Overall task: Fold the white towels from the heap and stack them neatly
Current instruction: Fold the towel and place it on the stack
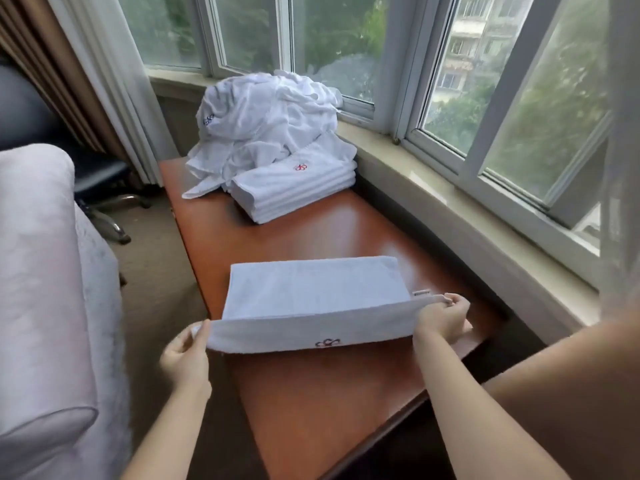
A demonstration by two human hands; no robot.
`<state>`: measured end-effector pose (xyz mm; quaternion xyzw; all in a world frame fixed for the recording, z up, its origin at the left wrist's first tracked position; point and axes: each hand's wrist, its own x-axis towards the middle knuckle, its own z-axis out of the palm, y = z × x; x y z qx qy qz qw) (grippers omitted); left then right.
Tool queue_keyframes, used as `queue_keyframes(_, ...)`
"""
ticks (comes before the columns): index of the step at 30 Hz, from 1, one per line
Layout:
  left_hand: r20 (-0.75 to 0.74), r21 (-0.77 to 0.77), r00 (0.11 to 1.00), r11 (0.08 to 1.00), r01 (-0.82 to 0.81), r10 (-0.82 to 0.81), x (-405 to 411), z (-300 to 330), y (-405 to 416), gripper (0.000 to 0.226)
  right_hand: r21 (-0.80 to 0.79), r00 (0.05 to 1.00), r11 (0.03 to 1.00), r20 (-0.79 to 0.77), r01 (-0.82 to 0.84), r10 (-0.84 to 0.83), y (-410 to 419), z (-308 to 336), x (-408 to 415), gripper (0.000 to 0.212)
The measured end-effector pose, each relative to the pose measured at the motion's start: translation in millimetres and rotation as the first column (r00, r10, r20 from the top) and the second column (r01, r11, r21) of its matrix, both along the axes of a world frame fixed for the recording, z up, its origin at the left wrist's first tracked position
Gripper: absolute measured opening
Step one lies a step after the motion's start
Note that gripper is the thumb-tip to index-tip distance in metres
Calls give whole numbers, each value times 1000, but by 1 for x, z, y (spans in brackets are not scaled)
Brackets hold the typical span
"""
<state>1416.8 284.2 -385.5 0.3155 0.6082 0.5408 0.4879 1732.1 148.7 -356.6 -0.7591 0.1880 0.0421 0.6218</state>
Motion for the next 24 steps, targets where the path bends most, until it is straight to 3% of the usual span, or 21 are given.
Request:
queue_keyframes(3, -23, -45, 1000, 999, -10, 9, -6, -14, -17, 18, -116, 997, 993, -66, 23, -31, -19, -16, -15, 16)
queue_keyframes(7, -45, -44, 999, 999, -16, 14, 8, -4, -6, 12, -243, 999, 969, -5, -40, 40, -15, -18, -8, 22)
queue_keyframes(13, -90, -9, 996, 1000, 2, -3, 58, 29, 56, 11, -179, 994, 978, -40, -108, 103, 38, -2, 34, 23)
queue_keyframes(17, -164, -6, 985, 999, 54, -55, 90, 31, 97, 36, -112, 985, 979, -2, -170, 171, 78, -7, 67, 28)
queue_keyframes(20, -427, -149, 869, 967, 207, -252, 103, 5, 105, 71, -166, 928, 913, -63, -373, 367, 96, -28, 74, 39)
queue_keyframes(22, -588, -305, 703, 914, 267, -401, 104, -18, 94, 74, -246, 864, 828, -150, -503, 481, 98, -48, 69, 46)
queue_keyframes(24, -670, -450, 560, 867, 216, -487, 99, -37, 79, 71, -383, 811, 715, -242, -585, 534, 89, -67, 62, 47)
